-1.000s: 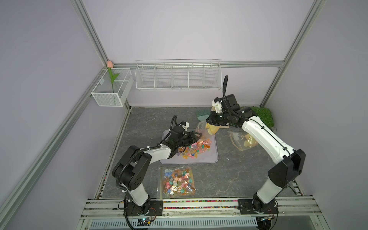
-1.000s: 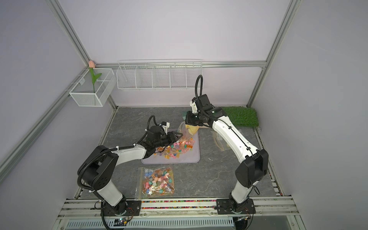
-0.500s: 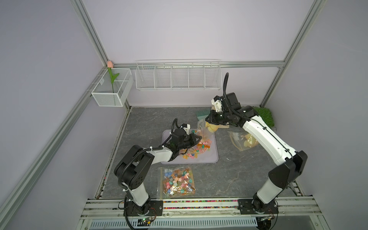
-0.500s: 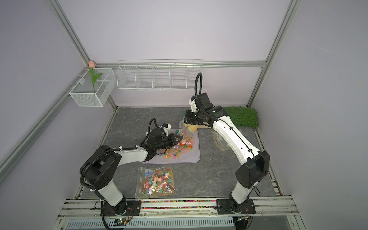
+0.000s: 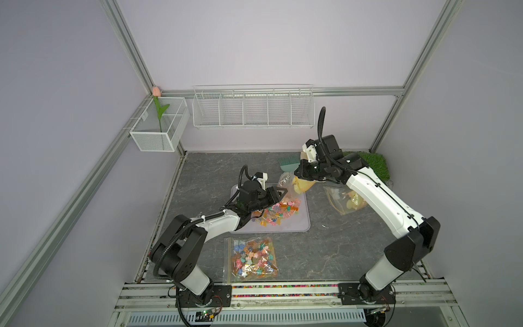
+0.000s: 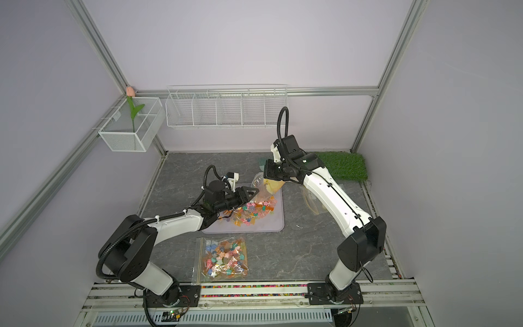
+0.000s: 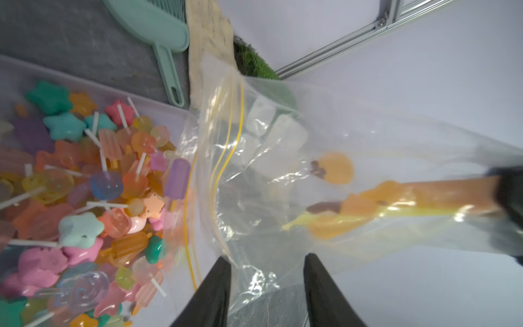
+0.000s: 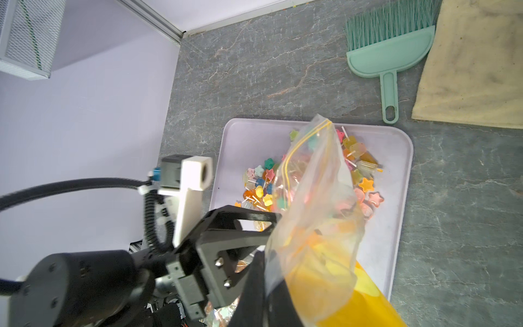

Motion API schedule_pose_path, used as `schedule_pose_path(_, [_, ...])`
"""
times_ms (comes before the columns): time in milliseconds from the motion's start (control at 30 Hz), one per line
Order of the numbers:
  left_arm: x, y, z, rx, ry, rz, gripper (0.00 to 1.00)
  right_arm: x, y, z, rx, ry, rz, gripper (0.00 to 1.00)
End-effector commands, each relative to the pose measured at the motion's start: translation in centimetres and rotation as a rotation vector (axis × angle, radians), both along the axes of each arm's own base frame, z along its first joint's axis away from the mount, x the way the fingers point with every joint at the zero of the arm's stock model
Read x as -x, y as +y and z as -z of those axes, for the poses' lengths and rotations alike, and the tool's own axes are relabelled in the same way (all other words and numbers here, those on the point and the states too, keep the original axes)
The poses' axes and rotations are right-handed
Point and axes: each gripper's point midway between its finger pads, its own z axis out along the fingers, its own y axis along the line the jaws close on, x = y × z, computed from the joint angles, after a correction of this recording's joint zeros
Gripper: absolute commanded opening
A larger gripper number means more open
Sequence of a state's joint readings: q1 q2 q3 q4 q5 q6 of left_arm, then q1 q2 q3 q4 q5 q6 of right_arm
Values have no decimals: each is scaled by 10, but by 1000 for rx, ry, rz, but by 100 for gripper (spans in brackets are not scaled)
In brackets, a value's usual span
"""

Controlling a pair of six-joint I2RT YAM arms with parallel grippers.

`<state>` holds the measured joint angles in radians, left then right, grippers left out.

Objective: Pour candies out of the ziploc bag
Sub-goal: 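Pour the candies out of the ziploc bag onto the tray.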

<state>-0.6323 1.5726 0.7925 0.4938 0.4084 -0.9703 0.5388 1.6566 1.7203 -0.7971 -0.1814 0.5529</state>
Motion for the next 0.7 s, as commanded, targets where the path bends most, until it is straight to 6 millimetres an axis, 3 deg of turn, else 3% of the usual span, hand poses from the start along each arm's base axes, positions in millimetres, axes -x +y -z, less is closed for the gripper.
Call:
schedule_pose_path(0, [-4, 13, -6, -19, -10, -37, 60, 5, -5, 4, 0, 8, 7, 7])
schedule_pose_path(133, [-5, 24, -14, -33, -26, -61, 77, 8, -8, 6, 2, 4, 1, 7])
schedule_pose_path(300, [-6, 37, -17, -65, -32, -91, 84, 7, -8, 0, -25, -15, -9, 7])
schedule_pose_path(667, [-4, 62, -31, -98, -71, -173, 85, 15, -7, -28, -41, -92, -105, 7])
